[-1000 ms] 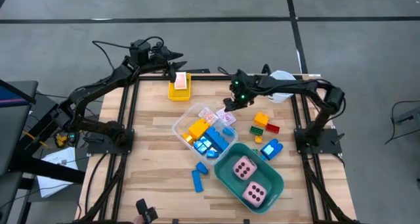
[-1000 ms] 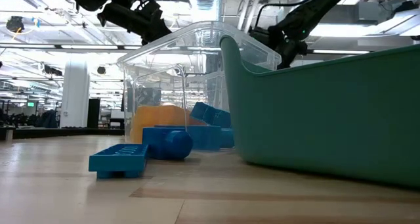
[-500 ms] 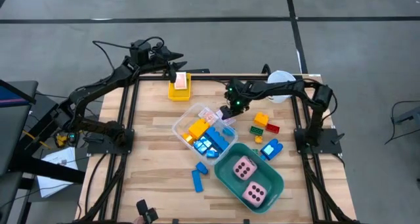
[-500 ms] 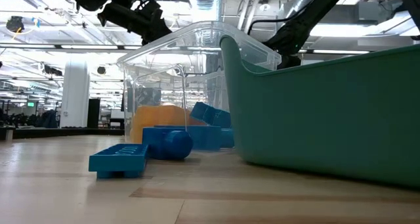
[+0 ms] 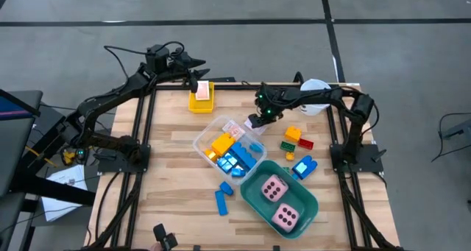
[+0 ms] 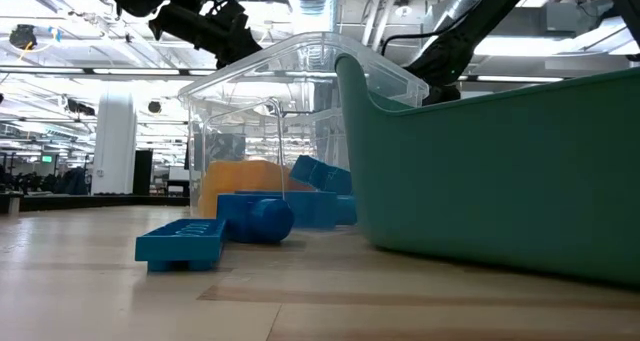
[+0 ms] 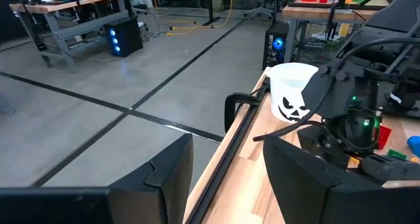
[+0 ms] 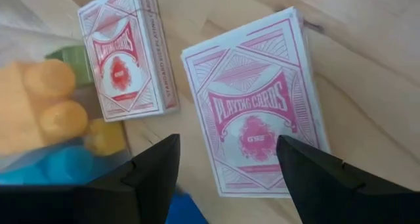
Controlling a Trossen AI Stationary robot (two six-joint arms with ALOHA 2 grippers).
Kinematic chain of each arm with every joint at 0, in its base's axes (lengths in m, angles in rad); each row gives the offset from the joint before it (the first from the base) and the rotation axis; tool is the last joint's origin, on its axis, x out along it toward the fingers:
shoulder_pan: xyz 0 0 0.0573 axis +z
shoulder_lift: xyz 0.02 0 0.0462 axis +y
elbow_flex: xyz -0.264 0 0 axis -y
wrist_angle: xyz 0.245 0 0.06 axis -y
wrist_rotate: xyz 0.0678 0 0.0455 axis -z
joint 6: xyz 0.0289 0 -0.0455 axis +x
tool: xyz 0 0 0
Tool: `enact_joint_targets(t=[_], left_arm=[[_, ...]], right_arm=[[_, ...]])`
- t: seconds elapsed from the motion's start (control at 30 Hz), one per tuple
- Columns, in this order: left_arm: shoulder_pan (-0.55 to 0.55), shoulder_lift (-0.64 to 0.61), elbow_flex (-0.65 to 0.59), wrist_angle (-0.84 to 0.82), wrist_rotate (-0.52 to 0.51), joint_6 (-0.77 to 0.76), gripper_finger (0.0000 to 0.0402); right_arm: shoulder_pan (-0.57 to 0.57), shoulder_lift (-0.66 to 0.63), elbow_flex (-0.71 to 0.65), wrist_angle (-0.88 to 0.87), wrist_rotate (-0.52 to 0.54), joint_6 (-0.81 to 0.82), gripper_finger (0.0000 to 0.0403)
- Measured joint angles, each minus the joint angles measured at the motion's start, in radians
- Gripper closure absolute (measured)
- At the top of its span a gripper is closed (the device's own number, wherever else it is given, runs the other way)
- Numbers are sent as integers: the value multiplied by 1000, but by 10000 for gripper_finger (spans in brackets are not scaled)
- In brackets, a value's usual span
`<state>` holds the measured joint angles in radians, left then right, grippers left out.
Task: Pick & Place Toys
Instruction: Put the pink deck of cards into the yellow bin
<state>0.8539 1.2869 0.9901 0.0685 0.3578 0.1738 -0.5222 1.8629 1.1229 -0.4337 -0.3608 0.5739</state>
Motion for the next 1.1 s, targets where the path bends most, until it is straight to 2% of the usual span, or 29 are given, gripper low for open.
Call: enact_joint_targets(t=[0.37,0.6,0.7,0.9,1.03,1.1], left_arm=[[-1,0,0,0,0,0,220],[-5,0,0,0,1,0,220],[-5,0,0,0,1,0,220],[-9,0,0,0,1,-20,220],[-21,0,0,0,1,-26,220],[-27,0,0,0,2,-26,220]], right_arm=[[-2,-56,-4,-13,50,-129,154],[36,-150,-2,-8,217,-246,153],[47,-153,-2,-46,229,-267,147],[49,-153,-2,-101,178,-261,98],[57,-152,11,-123,187,-283,46],[69,-143,24,-125,227,-304,23]])
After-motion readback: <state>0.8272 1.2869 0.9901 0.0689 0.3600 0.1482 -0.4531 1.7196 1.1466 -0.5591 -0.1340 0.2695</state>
